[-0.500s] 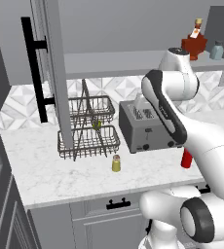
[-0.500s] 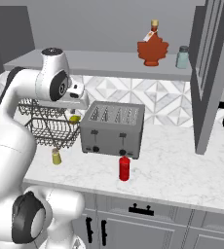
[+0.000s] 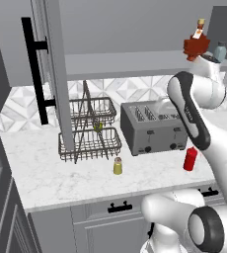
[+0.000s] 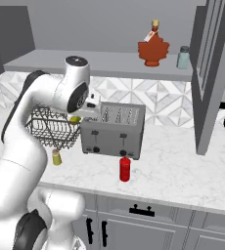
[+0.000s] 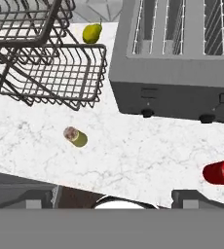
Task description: Put the shaker and condiment bottle from the counter next to their counterparts in the cabinet.
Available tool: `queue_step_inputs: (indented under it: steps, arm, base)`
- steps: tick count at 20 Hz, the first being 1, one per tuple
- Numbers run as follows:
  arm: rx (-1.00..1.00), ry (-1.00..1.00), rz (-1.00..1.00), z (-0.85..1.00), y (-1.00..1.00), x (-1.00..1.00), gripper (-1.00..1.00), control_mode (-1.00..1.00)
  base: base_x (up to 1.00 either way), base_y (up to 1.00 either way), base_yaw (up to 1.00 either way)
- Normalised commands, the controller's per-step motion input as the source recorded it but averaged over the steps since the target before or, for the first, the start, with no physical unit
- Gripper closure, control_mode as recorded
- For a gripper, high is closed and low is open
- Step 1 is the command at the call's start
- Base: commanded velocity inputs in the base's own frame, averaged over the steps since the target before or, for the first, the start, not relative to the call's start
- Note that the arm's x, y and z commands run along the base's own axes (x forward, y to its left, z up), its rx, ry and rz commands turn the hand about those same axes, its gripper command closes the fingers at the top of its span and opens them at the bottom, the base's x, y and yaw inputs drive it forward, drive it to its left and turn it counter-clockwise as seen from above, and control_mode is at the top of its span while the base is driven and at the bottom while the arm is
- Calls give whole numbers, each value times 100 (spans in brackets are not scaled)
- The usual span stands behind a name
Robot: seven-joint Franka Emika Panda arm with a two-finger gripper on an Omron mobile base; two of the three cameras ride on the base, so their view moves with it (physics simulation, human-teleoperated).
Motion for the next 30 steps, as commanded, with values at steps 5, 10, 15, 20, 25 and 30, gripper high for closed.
queue_step_inputs:
  steps: [5,10,15,20,25,30]
  arm:
    - [8,-40,52,-48,-31,-23,-100,-100]
    - [18,-31,52,-54,-16,6,-100,-100]
    - [35,-18,49,-63,-61,49,-100,-100]
    - [22,-3,9,-12,-48,12,-100,-100]
    - [21,-14,20,-1,-45,18,-100,-100]
    - [32,-13,20,0,-84,21,-100,-100]
  base:
    - [0,0,0]
    - [0,0,0]
    - [0,0,0]
    - [0,0,0]
    - [0,0,0]
    - [0,0,0]
